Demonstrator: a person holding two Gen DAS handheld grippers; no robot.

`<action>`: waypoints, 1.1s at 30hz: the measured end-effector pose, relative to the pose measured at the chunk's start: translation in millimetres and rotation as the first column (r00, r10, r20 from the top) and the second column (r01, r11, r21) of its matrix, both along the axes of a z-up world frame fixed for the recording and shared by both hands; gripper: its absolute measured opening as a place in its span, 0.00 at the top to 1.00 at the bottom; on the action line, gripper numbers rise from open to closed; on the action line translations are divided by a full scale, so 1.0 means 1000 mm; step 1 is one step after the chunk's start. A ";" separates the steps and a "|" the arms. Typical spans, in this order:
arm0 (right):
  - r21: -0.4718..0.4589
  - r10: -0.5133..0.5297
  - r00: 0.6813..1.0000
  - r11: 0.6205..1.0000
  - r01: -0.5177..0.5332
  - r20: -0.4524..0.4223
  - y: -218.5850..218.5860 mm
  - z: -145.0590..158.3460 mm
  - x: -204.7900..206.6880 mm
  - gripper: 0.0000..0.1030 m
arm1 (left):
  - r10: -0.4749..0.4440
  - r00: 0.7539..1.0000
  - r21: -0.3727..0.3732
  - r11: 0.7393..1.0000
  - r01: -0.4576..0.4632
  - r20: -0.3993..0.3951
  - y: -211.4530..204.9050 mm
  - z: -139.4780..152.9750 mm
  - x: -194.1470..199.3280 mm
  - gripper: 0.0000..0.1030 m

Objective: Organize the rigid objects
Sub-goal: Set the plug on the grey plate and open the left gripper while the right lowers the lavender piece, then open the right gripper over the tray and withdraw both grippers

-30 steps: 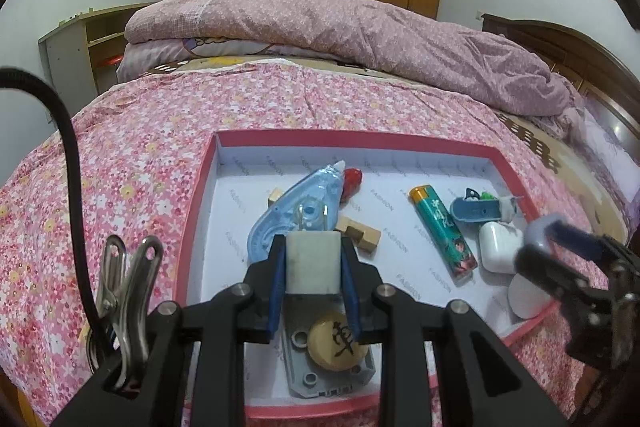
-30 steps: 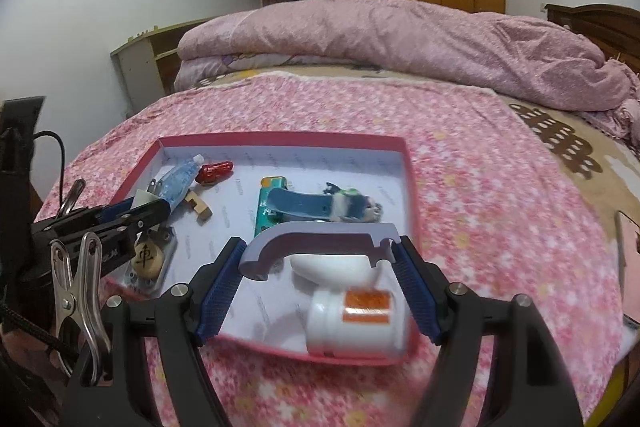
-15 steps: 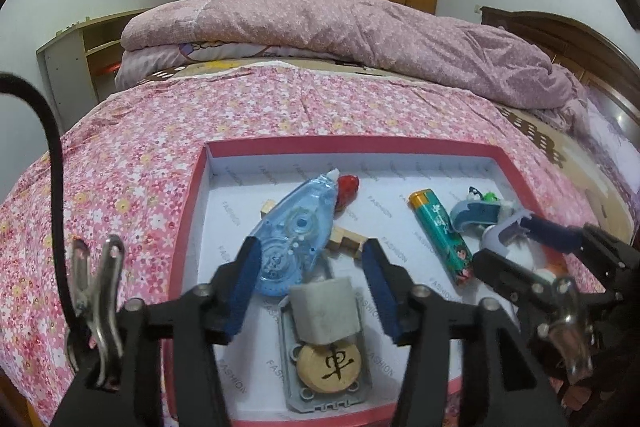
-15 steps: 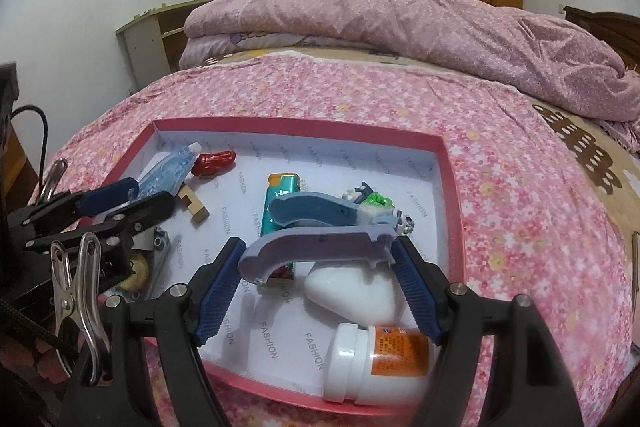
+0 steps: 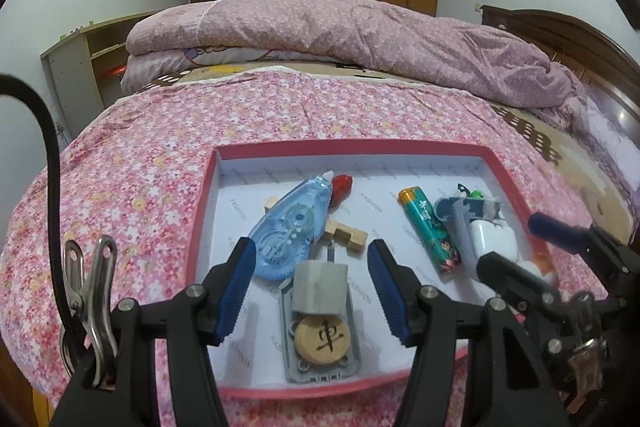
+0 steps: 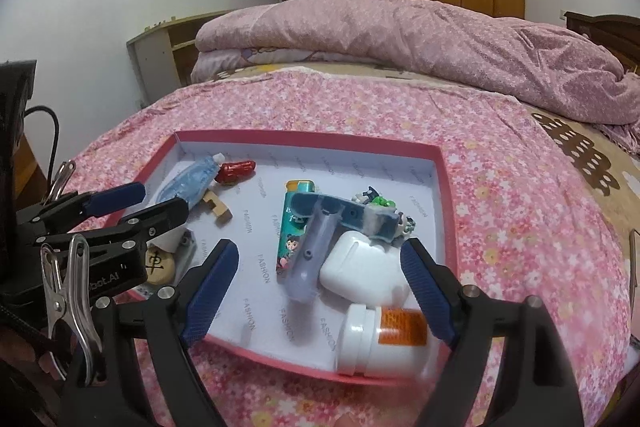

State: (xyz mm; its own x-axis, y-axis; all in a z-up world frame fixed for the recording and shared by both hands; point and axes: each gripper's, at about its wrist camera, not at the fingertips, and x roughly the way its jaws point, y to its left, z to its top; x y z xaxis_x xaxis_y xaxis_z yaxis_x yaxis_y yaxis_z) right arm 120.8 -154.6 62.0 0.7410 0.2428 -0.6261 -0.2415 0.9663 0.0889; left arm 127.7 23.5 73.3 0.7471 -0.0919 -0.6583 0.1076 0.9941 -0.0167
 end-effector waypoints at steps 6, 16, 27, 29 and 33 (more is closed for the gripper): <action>0.024 -0.006 1.000 1.000 0.006 -0.008 -0.005 0.004 -0.021 0.17 | 0.003 1.000 -0.006 1.000 -0.003 -0.004 0.000 0.005 -0.024 0.40; 0.027 -0.008 0.999 1.000 0.009 -0.032 -0.010 0.004 -0.068 0.17 | 0.019 0.999 -0.021 1.000 -0.020 -0.039 0.003 0.007 -0.068 0.40; 0.014 -0.020 0.992 1.000 0.022 -0.126 -0.008 -0.015 -0.100 0.17 | 0.064 0.985 -0.018 0.998 -0.068 -0.162 0.006 -0.025 -0.094 0.41; -0.002 -0.036 0.987 0.999 0.036 -0.154 -0.009 -0.020 -0.101 0.17 | 0.071 0.981 -0.015 0.997 -0.075 -0.181 0.006 -0.031 -0.096 0.40; -0.030 -0.060 0.981 0.998 0.055 -0.187 -0.009 -0.029 -0.104 0.17 | 0.086 0.977 -0.002 0.996 -0.088 -0.194 0.006 -0.038 -0.098 0.41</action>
State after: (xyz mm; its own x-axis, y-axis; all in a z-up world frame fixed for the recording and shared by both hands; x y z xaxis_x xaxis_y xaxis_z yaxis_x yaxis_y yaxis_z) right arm 17.2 -163.9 33.4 0.6219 0.1861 -0.7607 -0.1667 0.9806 0.1036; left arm 30.0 29.6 35.6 0.6107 -0.0397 -0.7909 0.0142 0.9991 -0.0391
